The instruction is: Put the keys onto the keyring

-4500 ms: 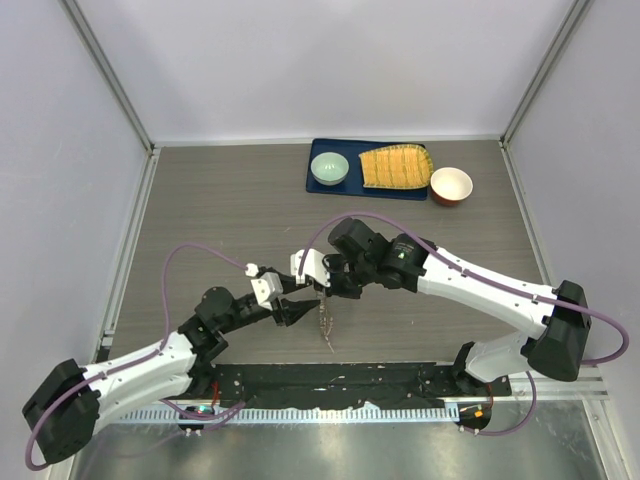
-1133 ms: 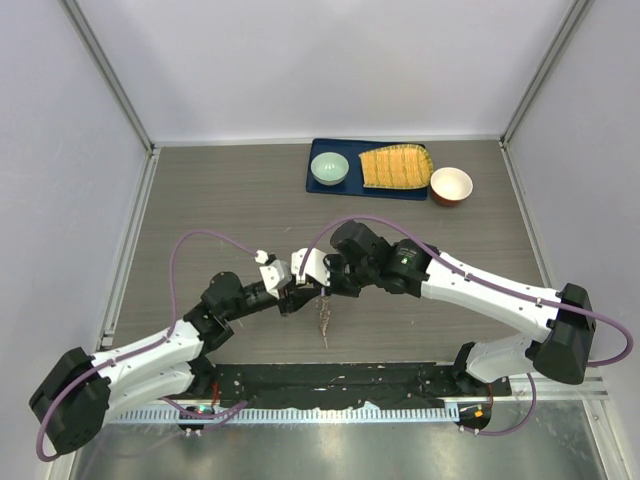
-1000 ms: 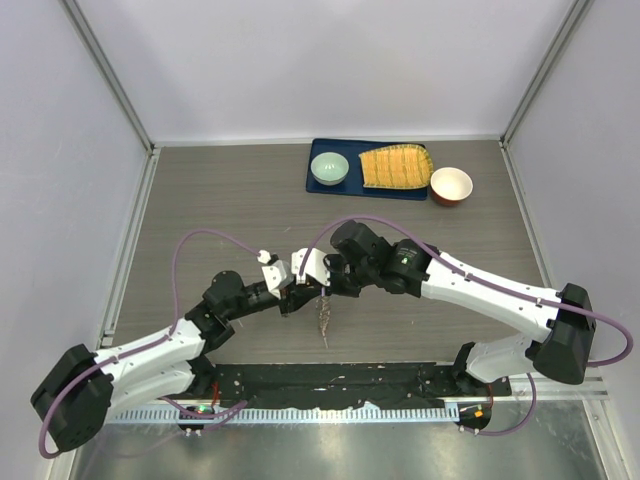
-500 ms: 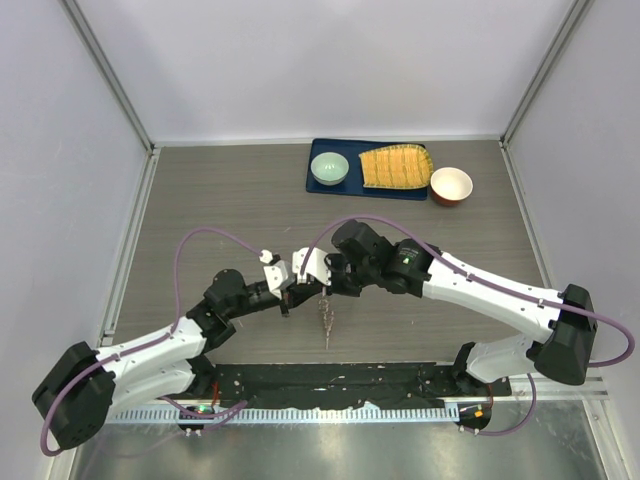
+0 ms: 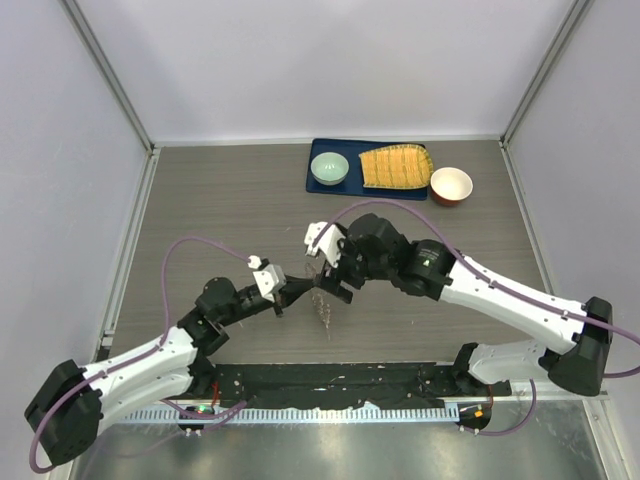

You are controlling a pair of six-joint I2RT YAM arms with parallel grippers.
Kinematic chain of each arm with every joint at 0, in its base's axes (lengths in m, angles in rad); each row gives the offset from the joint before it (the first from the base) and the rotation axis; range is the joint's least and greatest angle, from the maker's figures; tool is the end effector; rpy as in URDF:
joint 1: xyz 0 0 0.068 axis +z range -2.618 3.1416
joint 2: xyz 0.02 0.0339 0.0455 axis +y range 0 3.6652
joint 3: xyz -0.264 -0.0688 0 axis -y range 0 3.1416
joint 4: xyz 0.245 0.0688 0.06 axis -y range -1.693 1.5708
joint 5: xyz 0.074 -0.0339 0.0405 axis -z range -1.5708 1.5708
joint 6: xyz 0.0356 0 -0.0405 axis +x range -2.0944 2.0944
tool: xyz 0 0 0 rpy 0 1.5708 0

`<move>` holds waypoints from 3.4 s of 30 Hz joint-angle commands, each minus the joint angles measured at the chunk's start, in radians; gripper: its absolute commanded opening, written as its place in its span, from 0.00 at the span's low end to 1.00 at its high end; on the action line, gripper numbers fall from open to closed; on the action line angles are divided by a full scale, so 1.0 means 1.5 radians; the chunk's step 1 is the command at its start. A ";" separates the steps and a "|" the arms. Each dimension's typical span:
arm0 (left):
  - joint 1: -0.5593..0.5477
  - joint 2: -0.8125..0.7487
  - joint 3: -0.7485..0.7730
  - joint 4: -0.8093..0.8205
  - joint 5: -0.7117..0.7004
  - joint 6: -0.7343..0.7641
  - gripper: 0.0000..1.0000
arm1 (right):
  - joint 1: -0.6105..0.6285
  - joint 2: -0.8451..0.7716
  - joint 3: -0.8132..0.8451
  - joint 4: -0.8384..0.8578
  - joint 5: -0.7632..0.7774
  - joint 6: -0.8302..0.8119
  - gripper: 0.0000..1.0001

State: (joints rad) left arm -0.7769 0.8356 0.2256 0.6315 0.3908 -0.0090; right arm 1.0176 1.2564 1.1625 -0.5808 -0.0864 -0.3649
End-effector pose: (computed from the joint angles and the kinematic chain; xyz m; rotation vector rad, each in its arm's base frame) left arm 0.1224 -0.1394 0.2204 0.8957 1.3568 -0.9148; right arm 0.1410 0.2342 0.3329 -1.4904 1.7269 0.4448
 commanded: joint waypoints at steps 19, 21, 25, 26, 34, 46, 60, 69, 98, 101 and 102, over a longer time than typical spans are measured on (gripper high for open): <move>0.001 -0.128 -0.062 0.000 -0.103 0.016 0.00 | -0.311 -0.003 -0.246 0.241 0.184 0.274 0.74; 0.001 -0.129 -0.054 -0.016 -0.108 0.018 0.00 | -0.322 0.018 -0.252 0.258 0.167 0.274 0.69; 0.001 -0.129 -0.054 -0.019 -0.112 0.019 0.00 | -0.334 0.063 -0.262 0.264 0.160 0.248 0.50; 0.001 -0.127 -0.053 -0.021 -0.113 0.019 0.00 | -0.338 0.067 -0.265 0.263 0.157 0.246 0.48; 0.001 -0.097 -0.038 -0.036 -0.117 0.021 0.00 | -0.370 0.075 -0.292 0.255 0.091 0.204 0.44; 0.001 -0.106 -0.038 -0.042 -0.129 0.022 0.00 | -0.402 -0.005 -0.334 0.310 0.001 0.269 0.41; 0.001 -0.133 -0.041 -0.049 -0.132 0.014 0.00 | -0.402 -0.110 -0.477 0.470 0.183 0.585 0.52; 0.001 -0.129 -0.037 -0.056 -0.128 0.016 0.00 | -0.407 -0.113 -0.571 0.567 0.219 0.646 0.64; 0.001 -0.123 -0.031 -0.066 -0.116 0.016 0.00 | -0.408 -0.053 -0.544 0.526 0.155 0.607 0.56; 0.001 -0.124 -0.031 -0.067 -0.115 0.015 0.00 | -0.408 -0.044 -0.524 0.511 0.151 0.575 0.49; 0.001 -0.124 -0.031 -0.067 -0.115 0.016 0.00 | -0.409 -0.040 -0.514 0.510 0.146 0.564 0.47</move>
State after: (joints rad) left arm -0.7765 0.6571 0.1349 0.5076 0.2058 0.0090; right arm 0.4084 1.1824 0.3237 0.2016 0.1322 0.5552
